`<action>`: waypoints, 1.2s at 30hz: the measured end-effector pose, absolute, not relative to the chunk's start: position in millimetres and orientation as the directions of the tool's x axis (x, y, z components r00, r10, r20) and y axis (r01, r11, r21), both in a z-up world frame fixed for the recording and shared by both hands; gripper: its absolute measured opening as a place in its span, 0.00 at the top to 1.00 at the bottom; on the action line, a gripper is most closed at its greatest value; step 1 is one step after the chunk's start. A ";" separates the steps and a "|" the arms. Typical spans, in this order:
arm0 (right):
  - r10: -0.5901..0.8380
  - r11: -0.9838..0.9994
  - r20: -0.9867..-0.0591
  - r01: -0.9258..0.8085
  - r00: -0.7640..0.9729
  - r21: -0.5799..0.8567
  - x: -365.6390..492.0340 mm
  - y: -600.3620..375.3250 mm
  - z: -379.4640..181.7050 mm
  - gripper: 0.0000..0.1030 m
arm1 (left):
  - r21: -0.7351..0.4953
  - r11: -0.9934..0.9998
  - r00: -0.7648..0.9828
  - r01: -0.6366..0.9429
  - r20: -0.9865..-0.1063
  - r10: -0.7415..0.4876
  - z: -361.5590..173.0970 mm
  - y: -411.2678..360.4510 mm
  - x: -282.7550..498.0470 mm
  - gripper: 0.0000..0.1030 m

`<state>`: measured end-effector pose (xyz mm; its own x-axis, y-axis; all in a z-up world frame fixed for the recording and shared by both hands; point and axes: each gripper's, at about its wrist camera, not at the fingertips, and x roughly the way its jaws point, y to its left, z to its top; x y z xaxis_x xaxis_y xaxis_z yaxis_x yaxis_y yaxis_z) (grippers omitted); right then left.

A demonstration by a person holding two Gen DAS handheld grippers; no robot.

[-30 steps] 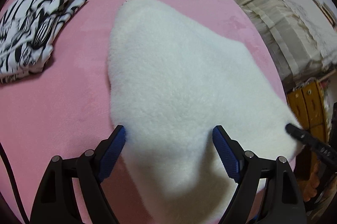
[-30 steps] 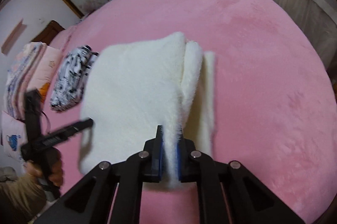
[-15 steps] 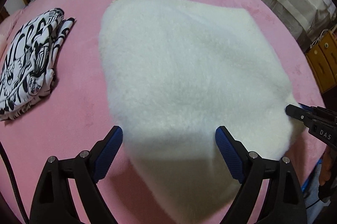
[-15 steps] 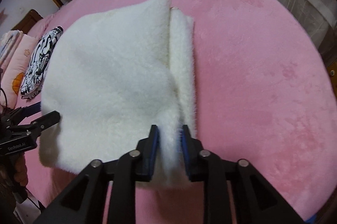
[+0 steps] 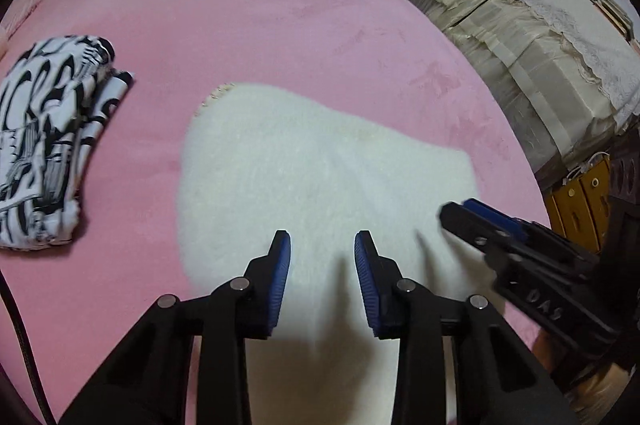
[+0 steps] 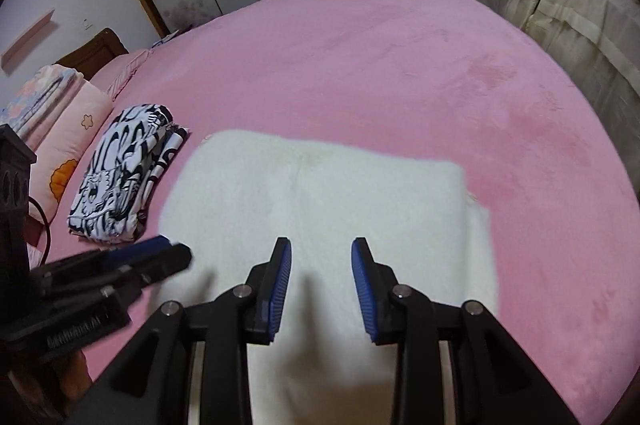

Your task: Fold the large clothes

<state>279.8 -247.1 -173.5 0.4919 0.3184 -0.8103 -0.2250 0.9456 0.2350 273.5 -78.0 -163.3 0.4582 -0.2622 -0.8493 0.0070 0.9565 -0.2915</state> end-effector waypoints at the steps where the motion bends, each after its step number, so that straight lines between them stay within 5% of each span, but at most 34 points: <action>1: 0.317 0.946 -0.819 -0.226 0.478 0.234 289.2 -245.0 -182.9 0.70 | -0.305 0.953 0.446 -0.001 -0.853 -0.272 -170.2 -79.8 281.2 0.69; 4: 0.202 0.975 -0.866 -0.182 0.458 0.130 306.8 -251.6 -205.9 0.79 | -0.330 0.944 0.434 -0.005 -0.851 -0.295 -182.3 -81.8 288.4 0.69; 6: 0.171 0.981 -0.870 -0.161 0.463 0.107 308.9 -271.0 -214.8 1.00 | -0.329 0.944 0.434 0.001 -0.851 -0.296 -186.6 -84.4 289.0 0.69; 11: 0.211 0.977 -0.866 -0.116 0.452 0.178 298.4 -304.4 -214.7 1.00 | -0.280 0.959 0.437 0.036 -0.859 -0.268 -193.1 -91.7 288.0 0.66; 14: 0.209 0.978 -0.866 -0.088 0.453 0.190 291.6 -306.7 -209.5 1.00 | -0.275 0.959 0.428 0.063 -0.861 -0.275 -190.6 -97.4 288.8 0.51; 16: 0.207 0.978 -0.867 -0.080 0.453 0.192 287.1 -304.0 -205.7 0.97 | -0.276 0.959 0.420 0.070 -0.863 -0.279 -188.3 -100.9 288.8 0.43; 28: 0.198 0.979 -0.887 -0.041 0.417 0.199 254.7 -301.1 -168.0 0.92 | -0.352 0.936 0.343 0.005 -0.879 -0.332 -156.5 -83.4 269.4 0.37; 32: 0.172 0.983 -0.889 -0.019 0.425 0.182 233.2 -295.7 -135.9 0.63 | -0.356 0.934 0.330 0.020 -0.879 -0.343 -134.5 -72.7 251.3 0.28; 36: 0.140 0.987 -0.886 0.013 0.441 0.163 214.2 -291.2 -103.5 0.59 | -0.361 0.932 0.322 0.041 -0.878 -0.354 -107.0 -60.9 233.2 0.22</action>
